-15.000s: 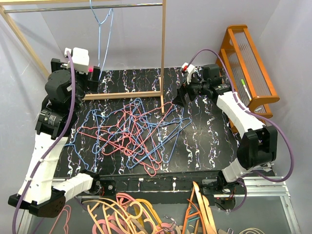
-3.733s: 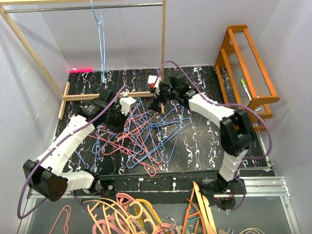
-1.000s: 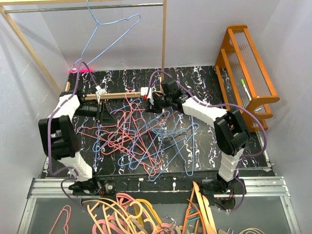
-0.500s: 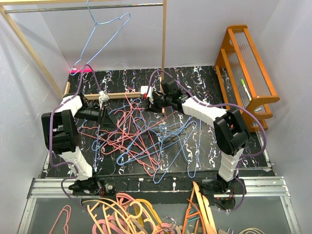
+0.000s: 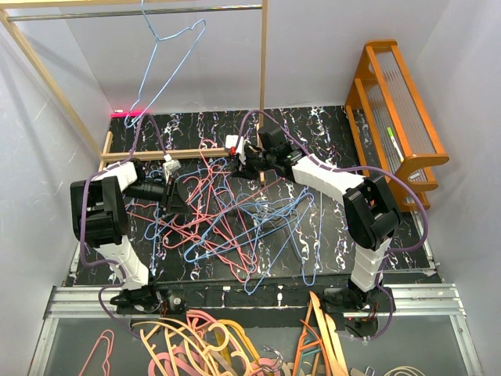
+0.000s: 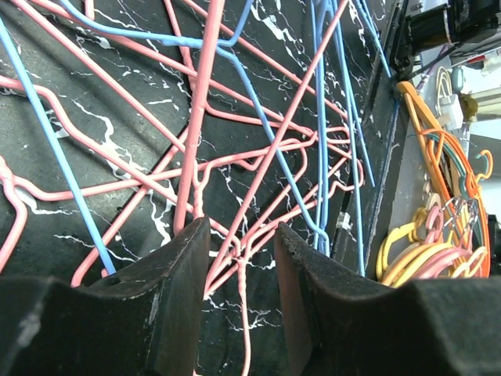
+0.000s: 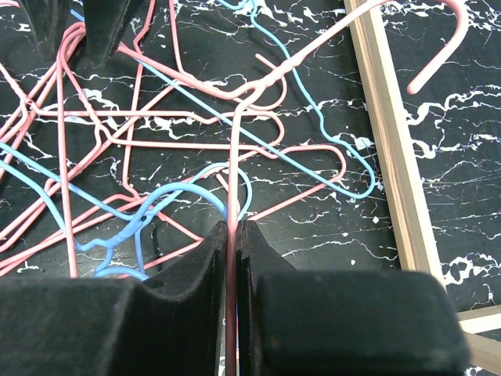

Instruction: Organize the hangers

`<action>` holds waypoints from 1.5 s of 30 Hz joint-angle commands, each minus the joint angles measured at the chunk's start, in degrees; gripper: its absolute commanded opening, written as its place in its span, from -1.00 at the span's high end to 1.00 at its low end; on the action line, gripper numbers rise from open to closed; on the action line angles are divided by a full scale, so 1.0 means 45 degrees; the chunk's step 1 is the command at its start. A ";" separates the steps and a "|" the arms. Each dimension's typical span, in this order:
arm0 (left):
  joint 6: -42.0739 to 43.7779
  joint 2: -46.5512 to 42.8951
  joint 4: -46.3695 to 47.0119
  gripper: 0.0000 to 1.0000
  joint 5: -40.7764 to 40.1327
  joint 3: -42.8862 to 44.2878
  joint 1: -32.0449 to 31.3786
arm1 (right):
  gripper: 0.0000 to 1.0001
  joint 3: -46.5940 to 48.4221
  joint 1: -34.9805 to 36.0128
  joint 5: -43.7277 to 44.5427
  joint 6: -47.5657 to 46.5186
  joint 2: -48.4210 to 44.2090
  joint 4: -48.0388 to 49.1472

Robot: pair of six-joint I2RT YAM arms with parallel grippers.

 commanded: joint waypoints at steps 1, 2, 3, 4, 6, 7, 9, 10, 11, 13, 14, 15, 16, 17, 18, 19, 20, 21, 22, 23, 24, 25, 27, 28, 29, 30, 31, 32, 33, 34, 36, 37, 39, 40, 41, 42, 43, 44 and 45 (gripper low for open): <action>-0.0514 -0.0477 0.1225 0.26 0.0628 -0.0213 -0.0138 | 0.85 0.0718 0.0016 -0.0340 0.0365 -0.0194 0.0967; -0.0507 -0.0390 0.1196 0.28 0.0692 -0.0157 -0.0156 | 0.84 0.0728 0.0008 -0.0350 0.0387 -0.0219 0.0956; -0.0457 -0.0298 0.1099 0.30 0.0753 -0.0096 -0.0175 | 0.85 0.0727 0.0000 -0.0386 0.0406 -0.0225 0.0955; -0.0348 -0.0204 0.0980 0.33 0.0803 -0.0023 -0.0192 | 0.85 0.0708 0.0016 -0.0407 0.0407 -0.0233 0.0957; 0.0123 -0.0044 0.0383 0.43 0.0849 0.0282 -0.0197 | 0.84 0.0674 0.0013 -0.0434 0.0375 -0.0286 0.0897; 0.0564 0.0011 -0.0096 0.48 0.0851 0.0567 -0.0183 | 0.84 0.0635 0.0017 -0.0406 0.0325 -0.0324 0.0874; 0.1570 0.0066 -0.1442 0.49 0.0935 0.1296 -0.0113 | 0.85 0.0502 0.0018 -0.0362 0.0194 -0.0415 0.0837; 0.1990 0.0040 -0.2009 0.43 0.0989 0.1562 -0.0060 | 0.84 0.0408 0.0016 -0.0353 0.0161 -0.0454 0.0833; 0.2204 -0.0049 -0.2397 0.36 0.1015 0.1740 -0.0026 | 0.84 0.0355 0.0018 -0.0362 0.0159 -0.0498 0.0832; 0.2163 -0.0490 -0.2378 -0.05 0.0923 0.1845 0.0091 | 0.84 0.0250 0.0018 -0.0407 0.0182 -0.0556 0.0832; 0.1842 -0.0789 -0.1857 -0.15 0.0797 0.1770 0.0151 | 0.84 0.0206 0.0018 -0.0442 0.0198 -0.0565 0.0832; 0.1267 -0.1100 -0.1192 -0.17 0.0664 0.1600 0.0186 | 0.85 0.0169 0.0016 -0.0466 0.0205 -0.0583 0.0832; 0.0717 -0.1390 -0.0388 -0.18 0.0484 0.1410 0.0224 | 0.85 0.0137 0.0008 -0.0494 0.0228 -0.0585 0.0832; 0.0218 -0.1595 0.0274 -0.19 0.0303 0.1152 0.0231 | 0.85 0.0141 0.0014 -0.0509 0.0248 -0.0586 0.0849; -0.0027 -0.1677 0.0720 -0.20 0.0204 0.0939 0.0232 | 0.84 0.0134 0.0008 -0.0511 0.0277 -0.0573 0.0861; -0.0149 -0.1624 0.0993 -0.22 0.0104 0.0785 0.0232 | 0.84 0.0140 0.0012 -0.0528 0.0271 -0.0567 0.0870; -0.0147 -0.1453 0.1120 -0.26 0.0038 0.0691 0.0215 | 0.84 0.0163 0.0017 -0.0523 0.0270 -0.0539 0.0886; -0.0136 -0.1234 0.1163 -0.31 0.0015 0.0666 0.0213 | 0.84 0.0210 0.0018 -0.0520 0.0273 -0.0514 0.0880; 0.0052 -0.0960 0.1134 -0.34 -0.0007 0.0678 0.0223 | 0.85 0.0252 0.0018 -0.0510 0.0283 -0.0486 0.0872; 0.0169 -0.0714 0.1121 -0.35 -0.0025 0.0697 0.0204 | 0.84 0.0306 0.0018 -0.0525 0.0281 -0.0466 0.0871; 0.0250 -0.0502 0.1146 -0.37 -0.0039 0.0719 0.0212 | 0.84 0.0347 0.0018 -0.0540 0.0276 -0.0441 0.0871; 0.0280 -0.0329 0.1208 -0.37 -0.0048 0.0753 0.0203 | 0.84 0.0384 0.0018 -0.0544 0.0293 -0.0421 0.0854; 0.0284 -0.0041 0.1319 -0.37 -0.0025 0.0813 0.0158 | 0.85 0.0421 0.0012 -0.0556 0.0299 -0.0393 0.0852; 0.0281 0.0063 0.1376 -0.37 0.0014 0.0818 0.0104 | 0.84 0.0423 0.0013 -0.0548 0.0318 -0.0373 0.0869; 0.0279 0.0169 0.1424 -0.37 0.0063 0.0814 0.0038 | 0.84 0.0423 0.0010 -0.0528 0.0357 -0.0371 0.0886; 0.0283 0.0260 0.1448 -0.37 0.0111 0.0802 -0.0004 | 0.85 0.0423 0.0017 -0.0530 0.0408 -0.0354 0.0922; 0.0301 0.0354 0.1453 -0.36 0.0156 0.0783 -0.0061 | 0.85 0.0418 0.0008 -0.0540 0.0458 -0.0351 0.0946; 0.0298 0.0444 0.1422 -0.34 0.0193 0.0766 -0.0107 | 0.84 0.0418 0.0014 -0.0539 0.0489 -0.0334 0.0966; 0.0356 0.0546 0.1372 -0.30 0.0242 0.0732 -0.0149 | 0.84 0.0435 0.0008 -0.0527 0.0512 -0.0332 0.0981; 0.0410 0.0627 0.1302 -0.23 0.0270 0.0708 -0.0199 | 0.84 0.0424 0.0008 -0.0532 0.0567 -0.0332 0.1002; 0.0568 0.0822 0.1028 -0.05 0.0459 0.0695 -0.0250 | 0.85 0.0428 0.0018 -0.0511 0.0581 -0.0298 0.1008; 0.0803 0.0940 0.0695 0.06 0.0644 0.0738 -0.0255 | 0.85 0.0424 0.0013 -0.0494 0.0587 -0.0293 0.1018; 0.1853 0.1156 -0.0655 0.33 0.1087 0.0966 -0.0302 | 0.84 0.0418 0.0018 -0.0457 0.0583 -0.0273 0.1036; 0.2323 0.1262 -0.1251 0.51 0.1274 0.1092 -0.0328 | 0.85 0.0393 0.0018 -0.0460 0.0610 -0.0261 0.1060; 0.2870 0.1342 -0.1936 0.75 0.1439 0.1210 -0.0348 | 0.85 0.0375 0.0016 -0.0451 0.0645 -0.0254 0.1097; 0.3312 0.1412 -0.2520 0.98 0.1555 0.1300 -0.0353 | 0.85 0.0356 0.0013 -0.0450 0.0681 -0.0256 0.1119; 0.3687 0.1419 -0.2996 1.00 0.1618 0.1380 -0.0354 | 0.85 0.0344 0.0015 -0.0449 0.0680 -0.0254 0.1124; 0.4054 0.1378 -0.3500 1.00 0.1619 0.1470 -0.0363 | 0.85 0.0306 0.0008 -0.0449 0.0685 -0.0254 0.1125; 0.4368 0.1293 -0.3953 1.00 0.1556 0.1531 -0.0345 | 0.84 0.0247 0.0012 -0.0407 0.0681 -0.0268 0.1108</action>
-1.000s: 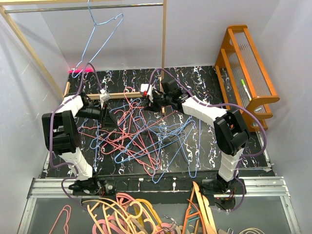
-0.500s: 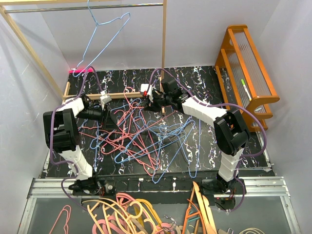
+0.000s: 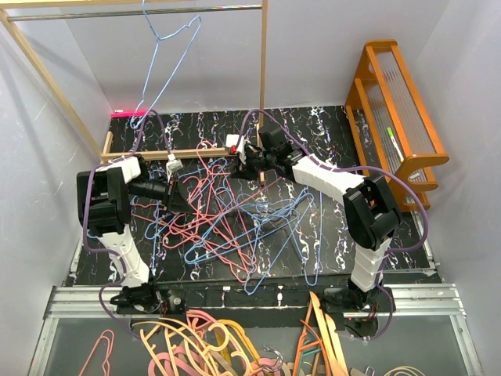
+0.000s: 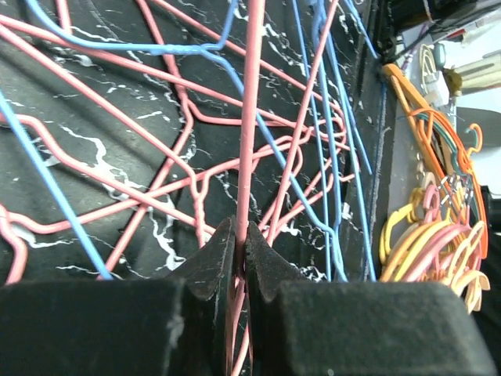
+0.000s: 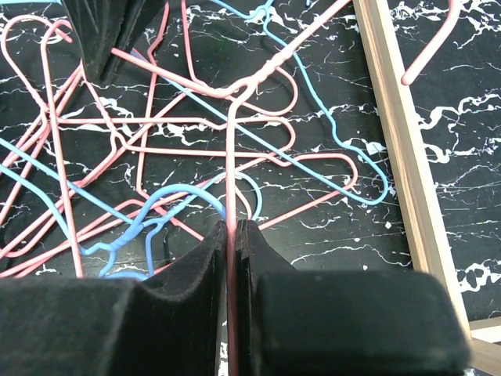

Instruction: Organize the hangers

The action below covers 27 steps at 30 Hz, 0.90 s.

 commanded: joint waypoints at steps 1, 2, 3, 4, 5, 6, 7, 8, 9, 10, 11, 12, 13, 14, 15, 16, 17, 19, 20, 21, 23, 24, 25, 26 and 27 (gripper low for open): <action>0.2556 -0.0390 -0.3135 1.00 0.1116 0.0557 -0.0049 | 0.79 0.0218 0.0017 -0.0050 0.0207 -0.0282 0.0996; 0.2654 -0.0614 -0.3396 1.00 0.1027 0.0572 -0.0022 | 0.58 0.0178 0.0016 0.0037 0.0163 -0.0284 0.0913; 0.2611 -0.0910 -0.3561 1.00 0.0874 0.0598 -0.0019 | 0.34 0.0163 0.0003 0.0098 0.0092 -0.0274 0.0805; 0.2486 -0.1218 -0.3662 1.00 0.0777 0.0664 -0.0009 | 0.06 0.0110 0.0016 0.0201 0.0027 -0.0276 0.0710; 0.2267 -0.1569 -0.3687 1.00 0.0651 0.0722 0.0000 | -0.18 0.0052 0.0013 0.0348 -0.0017 -0.0315 0.0686; 0.1974 -0.1936 -0.3680 1.00 0.0508 0.0812 0.0016 | -0.44 -0.0048 0.0015 0.0489 -0.0033 -0.0364 0.0730; 0.1669 -0.2368 -0.3640 1.00 0.0358 0.0929 0.0020 | -0.75 -0.0166 0.0018 0.0648 -0.0048 -0.0428 0.0881; 0.1184 -0.2729 -0.3559 1.00 0.0198 0.1070 0.0030 | -0.95 -0.0232 0.0016 0.0787 -0.0049 -0.0471 0.0991; 0.0618 -0.3045 -0.3361 1.00 0.0034 0.1227 0.0039 | -0.97 -0.0240 0.0008 0.0917 -0.0050 -0.0503 0.1054; -0.0032 -0.3333 -0.3119 1.00 -0.0170 0.1396 0.0040 | -0.97 -0.0241 0.0017 0.1041 -0.0050 -0.0524 0.1091; -0.0557 -0.3628 -0.2955 1.00 -0.0354 0.1610 0.0040 | -0.97 -0.0234 0.0018 0.1139 -0.0081 -0.0553 0.1108; -0.1255 -0.3870 -0.2639 1.00 -0.0660 0.1822 0.0043 | -0.97 -0.0228 0.0018 0.1198 -0.0127 -0.0579 0.1124; -0.2185 -0.4164 -0.2321 1.00 -0.0935 0.2078 0.0040 | -0.97 -0.0186 0.0001 0.1239 -0.0137 -0.0626 0.1107; -0.2960 -0.4399 -0.2108 1.00 -0.1236 0.2388 0.0040 | -0.97 -0.0144 -0.0028 0.1230 -0.0122 -0.0683 0.1110; -0.3531 -0.4589 -0.2113 1.00 -0.1552 0.2693 0.0040 | -0.98 -0.0097 -0.0085 0.1173 -0.0066 -0.0759 0.1100; -0.3863 -0.4764 -0.2292 1.00 -0.1796 0.3005 0.0040 | -0.97 -0.0028 -0.0153 0.1129 0.0022 -0.0846 0.1055; -0.4298 -0.4940 -0.2517 1.00 -0.2112 0.3249 0.0043 | -0.97 0.0042 -0.0254 0.1070 0.0096 -0.0943 0.0974; -0.6056 -0.5513 -0.2066 1.00 -0.3401 0.3465 0.0048 | -0.97 0.0062 -0.0389 0.1023 0.0204 -0.1248 0.0898; -0.6816 -0.5847 -0.1873 1.00 -0.4474 0.3484 0.0093 | -0.97 0.0048 -0.0445 0.1027 0.0248 -0.1284 0.0900; -0.7106 -0.6203 -0.1949 1.00 -0.5182 0.3509 0.0140 | -0.97 0.0027 -0.0491 0.1059 0.0271 -0.1757 0.0915; -0.7686 -0.7035 -0.1926 1.00 -0.6534 0.3311 0.0199 | -0.97 0.0042 -0.0524 0.1147 0.0328 -0.2191 0.0910; -0.7881 -0.7536 -0.1934 1.00 -0.7033 0.3058 0.0299 | -0.98 0.0078 -0.0535 0.1226 0.0400 -0.2390 0.0919; -0.7959 -0.8153 -0.1994 1.00 -0.7540 0.2682 0.0358 | -0.98 0.0145 -0.0556 0.1314 0.0553 -0.2547 0.0908; -0.8108 -0.8774 -0.2020 1.00 -0.8023 0.2234 0.0380 | -0.97 0.0244 -0.0608 0.1369 0.0726 -0.2686 0.0901; -0.8293 -0.9618 -0.2007 1.00 -0.8533 0.1719 0.0405 | -0.98 0.0347 -0.0666 0.1378 0.0892 -0.2804 0.0874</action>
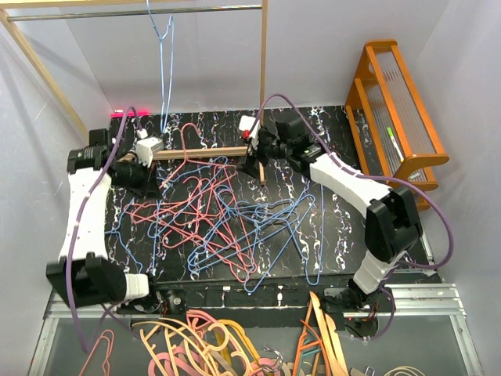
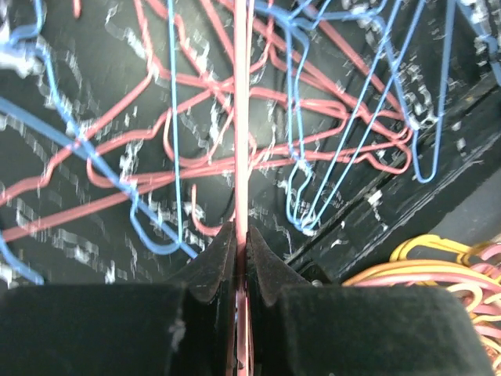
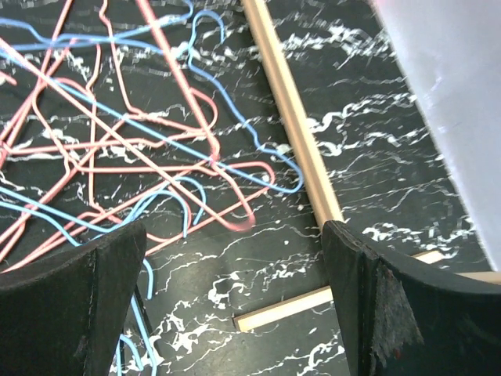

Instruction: Organize the hangers

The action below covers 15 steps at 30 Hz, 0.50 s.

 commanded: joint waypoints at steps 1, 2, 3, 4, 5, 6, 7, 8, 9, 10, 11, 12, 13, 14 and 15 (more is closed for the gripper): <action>-0.1821 -0.3060 -0.0263 1.00 -0.3184 -0.1599 0.0207 | -0.97 0.0640 -0.0209 0.0116 0.0751 -0.1323 0.0596; -0.2247 -0.3635 -0.0078 1.00 -0.3748 -0.1991 0.0224 | -0.97 0.0727 -0.0270 0.0058 0.0808 -0.1410 0.0557; -0.2698 -0.4166 0.0172 1.00 -0.4350 -0.2218 0.0249 | -0.97 0.0787 -0.0294 0.0025 0.0834 -0.1487 0.0511; -0.3170 -0.4674 0.0448 1.00 -0.4909 -0.2305 0.0298 | -0.97 0.0807 -0.0310 0.0020 0.0835 -0.1567 0.0495; -0.3634 -0.5019 0.0746 1.00 -0.5501 -0.2306 0.0316 | -0.97 0.0802 -0.0341 -0.0008 0.0836 -0.1629 0.0467; -0.4141 -0.5242 0.0922 1.00 -0.6088 -0.2238 0.0311 | -0.97 0.0799 -0.0350 -0.0065 0.0848 -0.1671 0.0463; -0.4634 -0.5395 0.1081 1.00 -0.6662 -0.2112 0.0306 | -0.97 0.0767 -0.0370 -0.0101 0.0847 -0.1705 0.0462; -0.4998 -0.5494 0.1277 1.00 -0.7241 -0.1899 0.0349 | -0.97 0.0768 -0.0370 -0.0169 0.0837 -0.1724 0.0462; -0.5123 -0.5531 0.1440 1.00 -0.7597 -0.1620 0.0703 | -0.97 0.0758 -0.0392 -0.0239 0.0838 -0.1724 0.0448; -0.5138 -0.5482 0.1602 1.00 -0.7861 -0.1217 0.1073 | -0.97 0.0781 -0.0390 -0.0294 0.0831 -0.1726 0.0444; -0.5193 -0.5364 0.1781 1.00 -0.8192 -0.0761 0.1375 | -0.98 0.0818 -0.0407 -0.0345 0.0808 -0.1693 0.0443; -0.5149 -0.5205 0.1923 1.00 -0.8364 -0.0206 0.1552 | -0.97 0.0833 -0.0425 -0.0415 0.0788 -0.1691 0.0433; -0.5204 -0.5017 0.2080 1.00 -0.8428 0.0543 0.1682 | -0.97 0.0869 -0.0446 -0.0492 0.0734 -0.1673 0.0415; -0.5272 -0.4749 0.2197 1.00 -0.8341 0.0905 0.1849 | -0.98 0.0908 -0.0480 -0.0574 0.0681 -0.1637 0.0391; -0.5337 -0.4418 0.2249 1.00 -0.8169 0.1643 0.2026 | -0.97 0.0955 -0.0513 -0.0692 0.0614 -0.1620 0.0353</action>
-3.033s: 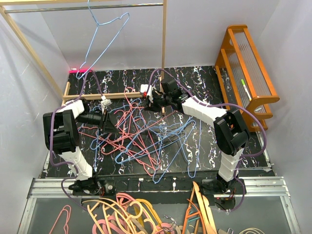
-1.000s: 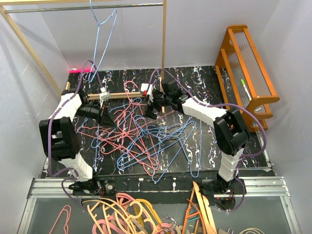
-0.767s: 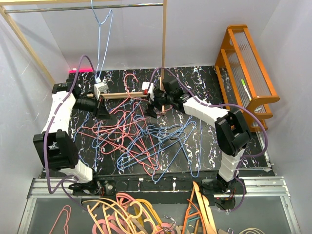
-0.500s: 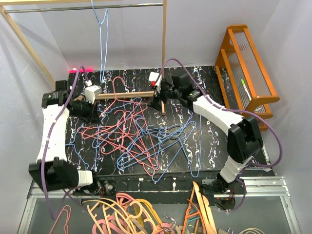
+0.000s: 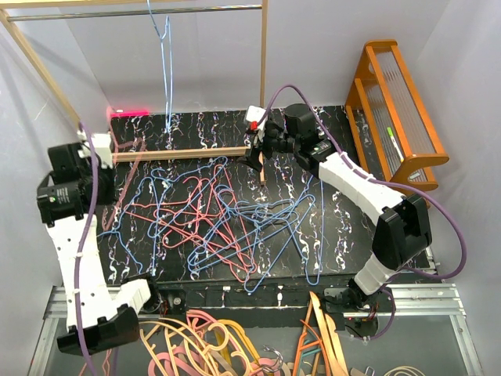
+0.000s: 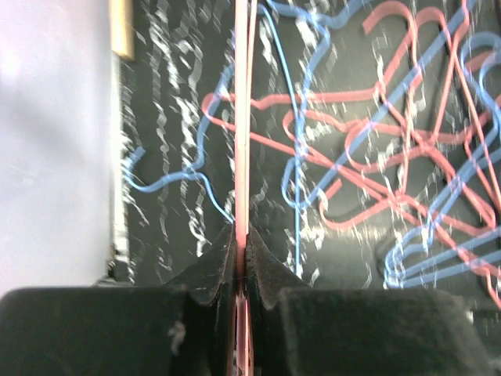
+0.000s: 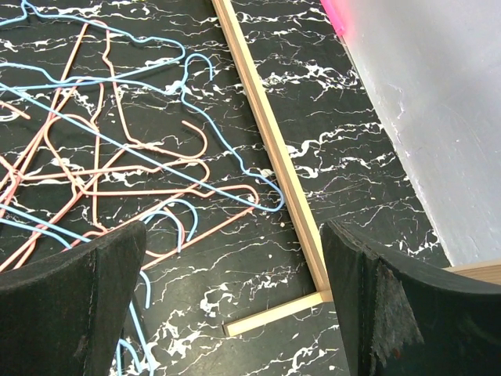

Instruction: Organize the hangers

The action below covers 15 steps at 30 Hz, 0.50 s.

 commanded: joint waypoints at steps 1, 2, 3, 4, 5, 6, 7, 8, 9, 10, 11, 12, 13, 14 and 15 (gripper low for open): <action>-0.1013 0.1012 0.1359 1.00 -0.0725 0.2699 0.0787 | -0.97 0.0608 -0.0202 -0.0593 -0.0056 -0.0248 0.0356; -0.1150 0.1374 0.1532 1.00 -0.0417 0.3218 0.0972 | -0.98 0.0605 -0.0264 -0.0697 -0.0082 -0.0267 0.0355; -0.1258 0.1741 0.1722 1.00 -0.0032 0.3768 0.1123 | -0.97 0.0617 -0.0314 -0.0822 -0.0093 -0.0274 0.0355; -0.1369 0.2195 0.1878 1.00 0.0158 0.4374 0.1205 | -0.97 0.0599 -0.0364 -0.0930 -0.0121 -0.0283 0.0328; -0.1454 0.2620 0.2017 1.00 0.0265 0.5102 0.1269 | -0.97 0.0562 -0.0431 -0.1022 -0.0166 -0.0313 0.0293; -0.1467 0.3076 0.2157 1.00 0.0346 0.5784 0.1287 | -0.98 0.0526 -0.0454 -0.1139 -0.0250 -0.0361 0.0237; -0.1481 0.3441 0.2352 1.00 0.0403 0.6330 0.1289 | -0.97 0.0443 -0.0491 -0.1202 -0.0304 -0.0418 0.0211; -0.1443 0.3738 0.2538 1.00 0.0561 0.6804 0.1289 | -0.97 0.0347 -0.0518 -0.1246 -0.0360 -0.0479 0.0202; -0.1373 0.4084 0.2632 1.00 0.0696 0.7215 0.1289 | -0.97 0.0250 -0.0536 -0.1276 -0.0379 -0.0555 0.0209; -0.1374 0.4367 0.2673 1.00 0.0806 0.7591 0.1289 | -0.97 0.0148 -0.0545 -0.1307 -0.0401 -0.0625 0.0217; -0.1388 0.4615 0.2636 1.00 0.0905 0.7919 0.1289 | -0.97 0.0066 -0.0539 -0.1343 -0.0409 -0.0685 0.0218; -0.1383 0.4817 0.2678 1.00 0.0961 0.8150 0.1294 | -0.98 -0.0044 -0.0536 -0.1364 -0.0388 -0.0734 0.0228; -0.1372 0.4879 0.2869 1.00 0.0997 0.8257 0.1290 | -0.97 -0.0131 -0.0536 -0.1386 -0.0329 -0.0792 0.0263; -0.1305 0.4887 0.3105 1.00 0.1026 0.8307 0.1289 | -0.98 -0.0252 -0.0536 -0.1362 -0.0280 -0.0867 0.0326; -0.1287 0.5208 0.3330 1.00 0.1015 0.8389 0.1289 | -0.97 -0.0379 -0.0536 -0.1340 -0.0196 -0.0938 0.0422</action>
